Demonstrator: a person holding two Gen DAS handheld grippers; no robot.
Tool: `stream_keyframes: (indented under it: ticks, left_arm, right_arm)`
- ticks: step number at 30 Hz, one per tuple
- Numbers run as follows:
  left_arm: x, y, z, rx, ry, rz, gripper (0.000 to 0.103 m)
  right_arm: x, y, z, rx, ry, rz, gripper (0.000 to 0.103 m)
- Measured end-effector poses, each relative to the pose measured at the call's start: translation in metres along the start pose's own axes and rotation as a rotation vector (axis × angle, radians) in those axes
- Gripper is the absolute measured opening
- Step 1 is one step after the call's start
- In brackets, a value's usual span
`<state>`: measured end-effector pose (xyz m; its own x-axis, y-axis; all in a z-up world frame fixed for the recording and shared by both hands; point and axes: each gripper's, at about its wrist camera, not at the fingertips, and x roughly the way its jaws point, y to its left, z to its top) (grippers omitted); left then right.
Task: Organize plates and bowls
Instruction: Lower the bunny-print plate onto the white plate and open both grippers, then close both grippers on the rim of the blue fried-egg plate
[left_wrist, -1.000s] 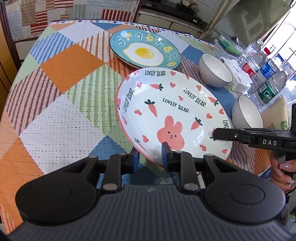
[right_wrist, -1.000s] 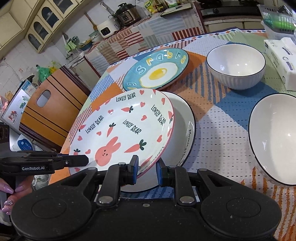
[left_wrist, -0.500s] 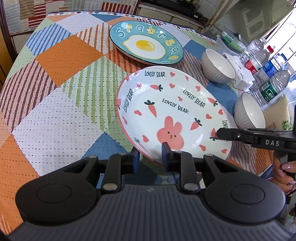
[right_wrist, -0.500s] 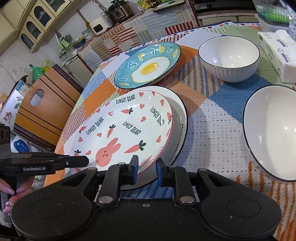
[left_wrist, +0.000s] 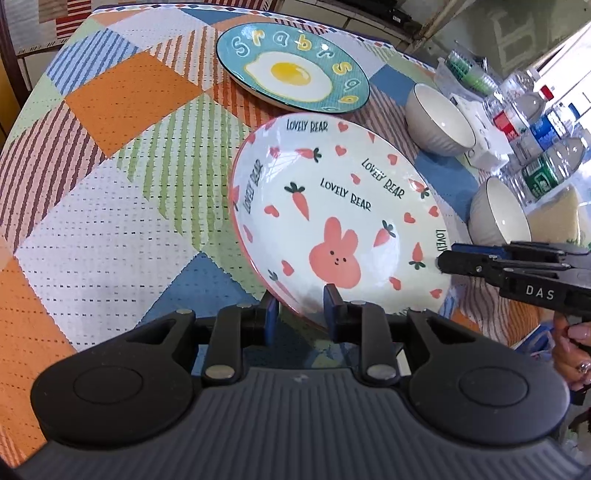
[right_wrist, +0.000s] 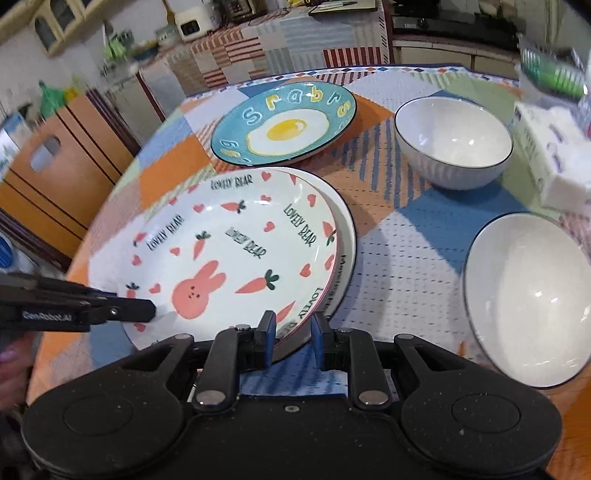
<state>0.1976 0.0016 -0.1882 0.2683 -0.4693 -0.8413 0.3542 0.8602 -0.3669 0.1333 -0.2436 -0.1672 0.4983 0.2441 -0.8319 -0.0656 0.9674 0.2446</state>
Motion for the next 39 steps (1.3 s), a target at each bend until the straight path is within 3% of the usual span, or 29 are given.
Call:
stream_keyframes:
  ticks: [9,16,32,34,39]
  left_arm:
    - [-0.033,0.002,0.008,-0.027,-0.045,-0.020,0.025]
    - [-0.077,-0.004,0.019,0.011,-0.114,0.041,0.026]
    - [-0.146,-0.009,0.059,0.051,-0.263,0.115,0.042]
    - [-0.147,-0.006,0.064,0.041,-0.279,0.124,0.048]
    - [-0.142,0.000,0.078,0.028,-0.307,0.125,0.063]
  right_arm:
    - [-0.022,0.012,0.005,-0.082,-0.067,-0.018,0.025]
    - [-0.059,0.031,0.027,-0.143,-0.161,-0.006,0.026]
    - [-0.090,0.062,0.079,-0.231,-0.264,0.049,0.057]
    - [-0.088,0.062,0.085,-0.238,-0.277,0.049,0.065]
    - [-0.077,0.058,0.097,-0.243,-0.306,0.058,0.071]
